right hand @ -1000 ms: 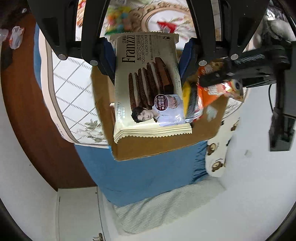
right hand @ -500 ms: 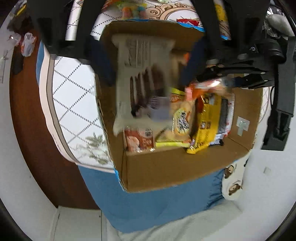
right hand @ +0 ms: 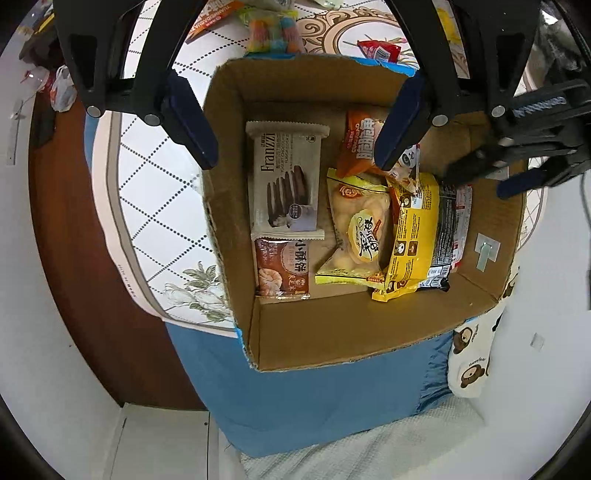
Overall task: Organize snacks
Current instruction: 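Carry both packs into the box, open both tools and withdraw, then grasp the green-white snack bag with the left tool while the right tool grasps the oat cookie bag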
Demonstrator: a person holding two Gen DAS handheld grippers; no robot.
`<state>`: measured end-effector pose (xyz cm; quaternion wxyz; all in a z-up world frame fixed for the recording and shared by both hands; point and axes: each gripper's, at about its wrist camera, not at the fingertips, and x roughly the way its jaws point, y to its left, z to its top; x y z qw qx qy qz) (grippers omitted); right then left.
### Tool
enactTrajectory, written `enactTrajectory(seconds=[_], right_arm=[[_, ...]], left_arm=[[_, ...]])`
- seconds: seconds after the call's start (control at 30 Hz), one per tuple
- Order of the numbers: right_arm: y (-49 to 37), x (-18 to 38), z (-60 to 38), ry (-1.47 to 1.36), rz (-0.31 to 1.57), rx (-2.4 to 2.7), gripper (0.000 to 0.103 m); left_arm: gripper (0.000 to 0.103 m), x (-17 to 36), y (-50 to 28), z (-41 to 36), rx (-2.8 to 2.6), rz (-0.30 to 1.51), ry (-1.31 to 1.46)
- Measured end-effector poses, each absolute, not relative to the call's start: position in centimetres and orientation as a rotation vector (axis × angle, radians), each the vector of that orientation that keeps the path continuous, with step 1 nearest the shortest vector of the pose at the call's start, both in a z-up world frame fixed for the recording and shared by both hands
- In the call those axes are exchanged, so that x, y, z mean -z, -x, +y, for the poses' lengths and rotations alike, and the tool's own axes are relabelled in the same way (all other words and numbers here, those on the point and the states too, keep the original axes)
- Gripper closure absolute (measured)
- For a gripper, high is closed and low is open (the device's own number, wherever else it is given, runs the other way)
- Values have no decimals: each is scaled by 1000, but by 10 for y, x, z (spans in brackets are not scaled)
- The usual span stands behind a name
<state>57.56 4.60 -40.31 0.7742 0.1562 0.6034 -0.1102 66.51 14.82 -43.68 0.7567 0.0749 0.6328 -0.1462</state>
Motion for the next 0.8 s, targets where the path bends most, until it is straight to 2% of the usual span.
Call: enactTrajectory(seconds=[0.47,0.8], right_arm=[[-515,342,88,-253,1119,242,14],[-464,298,120,-255,1024,195,14]], left_arm=[[12,369,-590,189,243,1100,-174],[12,331,-538,212,244,1013,-125]])
